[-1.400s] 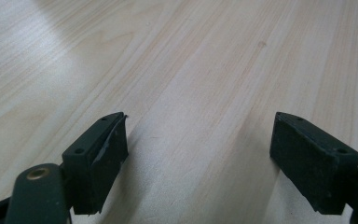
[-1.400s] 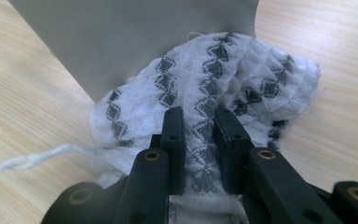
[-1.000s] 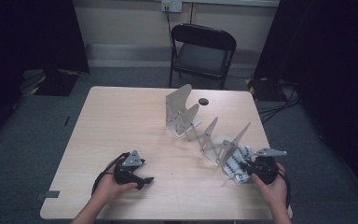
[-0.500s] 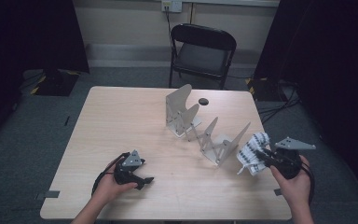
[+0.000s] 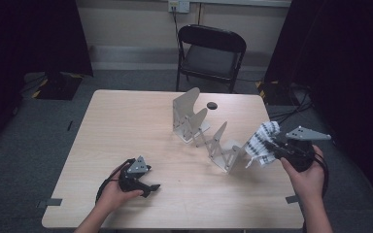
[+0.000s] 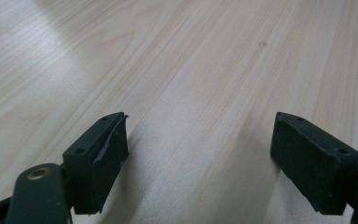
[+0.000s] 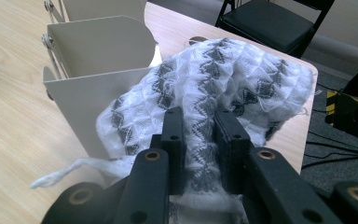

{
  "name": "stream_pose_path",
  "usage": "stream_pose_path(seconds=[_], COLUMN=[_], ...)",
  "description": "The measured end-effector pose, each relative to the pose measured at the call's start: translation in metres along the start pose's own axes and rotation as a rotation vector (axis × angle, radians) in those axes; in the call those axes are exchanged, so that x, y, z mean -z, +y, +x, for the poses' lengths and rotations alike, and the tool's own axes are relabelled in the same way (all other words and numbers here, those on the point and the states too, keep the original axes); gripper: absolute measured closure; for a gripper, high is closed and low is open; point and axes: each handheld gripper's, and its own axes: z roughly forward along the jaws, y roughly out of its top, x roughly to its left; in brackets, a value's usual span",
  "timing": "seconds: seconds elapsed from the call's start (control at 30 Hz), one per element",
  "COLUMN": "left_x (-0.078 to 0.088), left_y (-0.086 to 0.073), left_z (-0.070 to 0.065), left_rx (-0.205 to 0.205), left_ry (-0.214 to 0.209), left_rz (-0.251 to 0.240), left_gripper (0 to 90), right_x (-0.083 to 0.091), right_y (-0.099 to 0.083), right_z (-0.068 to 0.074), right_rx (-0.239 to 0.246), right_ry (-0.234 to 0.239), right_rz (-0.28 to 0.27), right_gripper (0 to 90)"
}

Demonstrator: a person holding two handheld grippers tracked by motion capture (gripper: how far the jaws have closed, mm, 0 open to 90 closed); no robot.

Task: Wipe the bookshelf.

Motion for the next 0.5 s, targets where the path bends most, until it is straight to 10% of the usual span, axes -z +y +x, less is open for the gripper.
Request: stream_pose_path(seconds=[0.5], left_x=[0.0], left_y=[0.0], left_z=[0.0], left_rx=[0.0], left_ry=[0.001], left_rz=[0.0], left_gripper=[18.7], right_x=[-0.041], right_y=[-0.039], right_z=[-0.009], right_rx=[-0.067], right_ry=[-0.004], right_rz=[0.071], right_gripper=[74.7])
